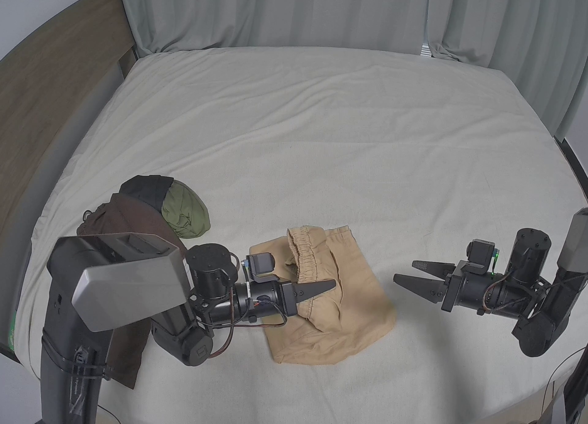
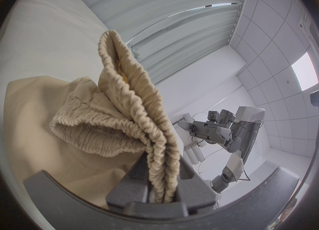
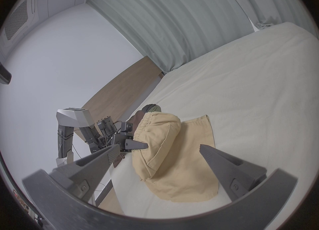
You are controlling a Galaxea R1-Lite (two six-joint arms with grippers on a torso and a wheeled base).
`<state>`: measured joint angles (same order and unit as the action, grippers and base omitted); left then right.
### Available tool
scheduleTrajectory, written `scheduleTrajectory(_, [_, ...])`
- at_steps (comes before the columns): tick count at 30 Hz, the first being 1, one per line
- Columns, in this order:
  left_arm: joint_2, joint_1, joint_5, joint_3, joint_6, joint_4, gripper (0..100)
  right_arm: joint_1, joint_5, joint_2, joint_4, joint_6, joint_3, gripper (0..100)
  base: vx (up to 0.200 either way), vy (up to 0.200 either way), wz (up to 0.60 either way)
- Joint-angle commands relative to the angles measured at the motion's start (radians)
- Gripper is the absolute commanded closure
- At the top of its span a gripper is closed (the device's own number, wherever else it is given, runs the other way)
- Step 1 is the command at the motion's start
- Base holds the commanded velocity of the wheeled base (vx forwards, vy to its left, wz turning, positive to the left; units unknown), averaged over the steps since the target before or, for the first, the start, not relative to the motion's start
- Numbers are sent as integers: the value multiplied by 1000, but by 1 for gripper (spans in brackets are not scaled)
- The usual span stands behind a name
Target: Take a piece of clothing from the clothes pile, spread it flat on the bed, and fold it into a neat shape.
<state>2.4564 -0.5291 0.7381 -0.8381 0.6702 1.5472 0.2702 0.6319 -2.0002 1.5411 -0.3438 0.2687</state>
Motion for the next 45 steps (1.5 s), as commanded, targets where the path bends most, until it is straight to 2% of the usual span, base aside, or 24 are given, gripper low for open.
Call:
scheduleTrajectory(1, [19,-2,0,-6,0,1,100,-2,0,1,-1,0,1,0,0,0,0])
scheduleTrajectory(2, [19,-2,0,-6,0,1,0,-2,0,1,-1,0,1,0,0,0,0])
scheduleTrajectory(25, [21,1,-48,2,-37,2,0,1,0,-2,-1,0,-2,0,0,0,0])
scheduleTrajectory(34, [-74,37,-52,63,-40,1,0,7,0,-6,-1,2,-6,0,0,0,0])
scheduleTrajectory(37, [-100,49,-49,106,-93,2,0,9,0,-6,-1,2,-8,0,0,0,0])
scheduleTrajectory(39, [-102,49,-49,109,-95,2,0,9,0,-6,-1,2,-8,0,0,0,0])
scheduleTrajectory(40, [-116,66,-49,132,-133,1,0,9,0,-8,-1,2,-9,0,0,0,0])
scheduleTrajectory(45, [-169,120,-32,215,-210,2,0,9,0,-9,-1,2,-9,0,0,0,0])
